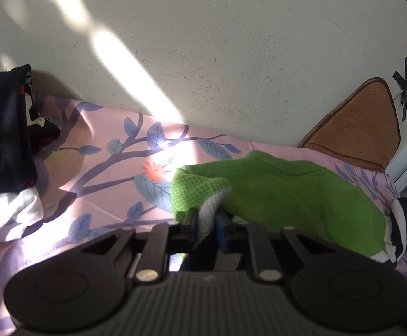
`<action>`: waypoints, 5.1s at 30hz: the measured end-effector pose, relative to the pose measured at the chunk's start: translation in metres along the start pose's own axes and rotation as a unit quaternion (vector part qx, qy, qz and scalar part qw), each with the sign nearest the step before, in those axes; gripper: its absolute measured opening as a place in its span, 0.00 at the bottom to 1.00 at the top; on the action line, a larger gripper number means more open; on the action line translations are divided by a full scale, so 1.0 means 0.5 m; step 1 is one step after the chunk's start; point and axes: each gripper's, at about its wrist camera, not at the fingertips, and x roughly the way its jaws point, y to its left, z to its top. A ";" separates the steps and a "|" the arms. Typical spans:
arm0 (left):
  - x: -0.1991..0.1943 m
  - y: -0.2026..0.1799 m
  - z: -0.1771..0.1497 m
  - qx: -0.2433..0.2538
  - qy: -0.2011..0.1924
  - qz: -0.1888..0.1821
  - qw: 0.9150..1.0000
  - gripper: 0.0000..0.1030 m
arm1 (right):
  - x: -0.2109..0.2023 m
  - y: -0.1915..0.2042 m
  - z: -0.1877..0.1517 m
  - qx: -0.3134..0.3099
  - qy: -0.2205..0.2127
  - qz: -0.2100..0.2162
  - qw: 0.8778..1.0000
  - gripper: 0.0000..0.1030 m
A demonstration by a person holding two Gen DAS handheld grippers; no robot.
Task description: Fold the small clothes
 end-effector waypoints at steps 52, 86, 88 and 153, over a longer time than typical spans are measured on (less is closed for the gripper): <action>-0.073 -0.068 -0.013 0.063 -0.112 -0.029 0.991 0.40 | -0.230 -0.475 -0.198 0.569 -0.233 -0.246 0.749 0.35; -0.068 0.035 0.028 -0.047 -0.055 -0.097 0.993 0.46 | 0.291 0.038 0.201 -0.061 -0.036 -0.019 0.997 0.33; -0.069 0.020 0.021 -0.029 -0.054 -0.090 0.994 0.46 | 0.231 -0.004 0.209 -0.012 -0.070 -0.007 0.997 0.44; -0.016 0.028 -0.028 -0.013 -0.014 -0.026 0.999 0.43 | 0.183 -0.204 0.121 0.225 -0.069 -0.134 0.963 0.28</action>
